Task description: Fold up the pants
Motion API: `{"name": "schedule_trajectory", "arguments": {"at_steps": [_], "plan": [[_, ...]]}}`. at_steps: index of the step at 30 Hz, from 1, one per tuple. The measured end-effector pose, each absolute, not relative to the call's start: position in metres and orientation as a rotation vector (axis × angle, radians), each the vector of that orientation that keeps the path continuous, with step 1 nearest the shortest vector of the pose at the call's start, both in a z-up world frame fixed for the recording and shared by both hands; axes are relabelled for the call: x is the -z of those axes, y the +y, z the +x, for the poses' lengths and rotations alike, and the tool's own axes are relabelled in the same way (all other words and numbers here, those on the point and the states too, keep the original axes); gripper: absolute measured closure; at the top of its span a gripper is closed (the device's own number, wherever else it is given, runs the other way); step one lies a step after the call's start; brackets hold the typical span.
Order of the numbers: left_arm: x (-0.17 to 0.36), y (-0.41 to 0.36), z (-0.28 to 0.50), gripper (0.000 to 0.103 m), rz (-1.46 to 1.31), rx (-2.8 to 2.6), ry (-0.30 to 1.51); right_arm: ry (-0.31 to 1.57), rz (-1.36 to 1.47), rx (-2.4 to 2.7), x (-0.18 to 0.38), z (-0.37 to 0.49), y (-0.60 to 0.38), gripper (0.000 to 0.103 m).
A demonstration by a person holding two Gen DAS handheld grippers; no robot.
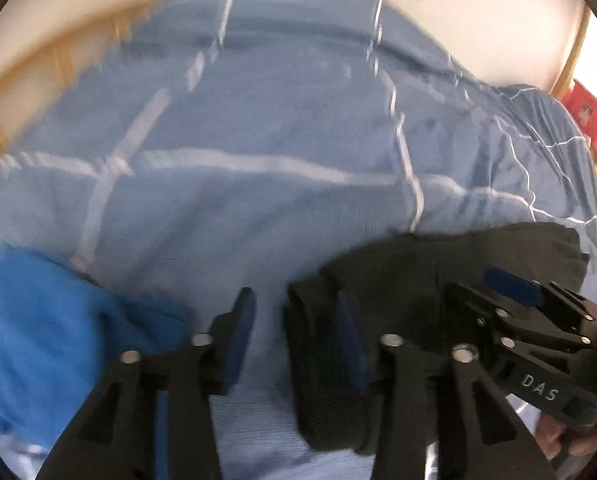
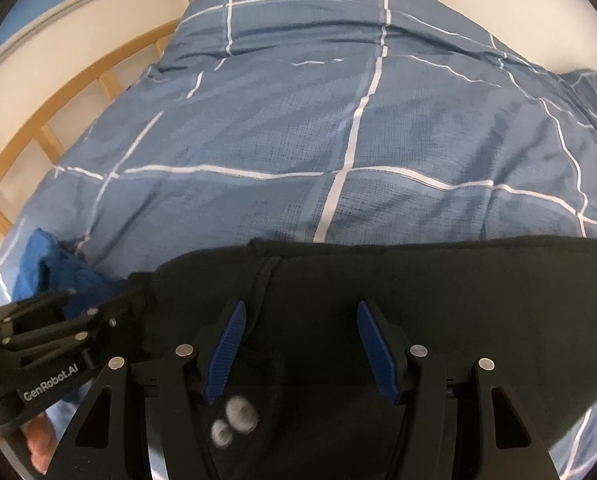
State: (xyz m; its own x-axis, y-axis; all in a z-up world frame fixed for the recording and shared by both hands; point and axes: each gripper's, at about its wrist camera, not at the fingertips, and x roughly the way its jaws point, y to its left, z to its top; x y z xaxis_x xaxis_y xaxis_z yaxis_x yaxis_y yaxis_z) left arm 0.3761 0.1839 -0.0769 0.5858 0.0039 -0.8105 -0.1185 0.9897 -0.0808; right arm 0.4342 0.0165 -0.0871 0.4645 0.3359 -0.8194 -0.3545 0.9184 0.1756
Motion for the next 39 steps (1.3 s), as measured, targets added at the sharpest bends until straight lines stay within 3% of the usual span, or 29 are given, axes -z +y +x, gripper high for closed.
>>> {"name": "schedule_trajectory", "arguments": {"at_steps": [1,2,9,11,16,22,25,30,35,39], "plan": [[0.067,0.182,0.37,0.043,-0.117,-0.074,0.915,0.996,-0.01,-0.426,0.082,0.43,0.012,0.045],[0.053,0.178,0.361,0.04,-0.103,-0.078,0.878,0.979,-0.004,-0.429,0.075,0.425,0.007,0.044],[0.0,0.138,0.304,0.032,-0.028,-0.049,0.792,0.761,0.05,-0.374,0.014,0.377,-0.062,0.013],[-0.005,0.123,0.292,0.023,-0.009,-0.036,0.782,0.72,0.056,-0.337,0.002,0.364,-0.084,0.006],[0.0,0.072,0.273,0.02,0.059,0.001,0.78,0.72,0.039,-0.227,-0.01,0.356,-0.147,0.004],[0.031,0.021,0.264,0.019,0.088,0.048,0.807,0.798,0.191,-0.277,0.015,0.352,-0.216,0.004],[0.051,0.006,0.264,0.019,0.107,0.068,0.826,0.852,0.161,-0.336,0.04,0.345,-0.219,0.007],[0.08,-0.004,0.266,0.019,0.116,0.102,0.833,0.89,0.02,-0.451,0.077,0.335,-0.199,0.039],[0.099,0.0,0.275,0.019,0.114,0.1,0.847,0.918,-0.091,-0.576,0.106,0.33,-0.172,0.052],[0.111,0.006,0.285,0.019,0.093,0.098,0.879,0.921,-0.112,-0.646,0.118,0.33,-0.157,0.055]]}}
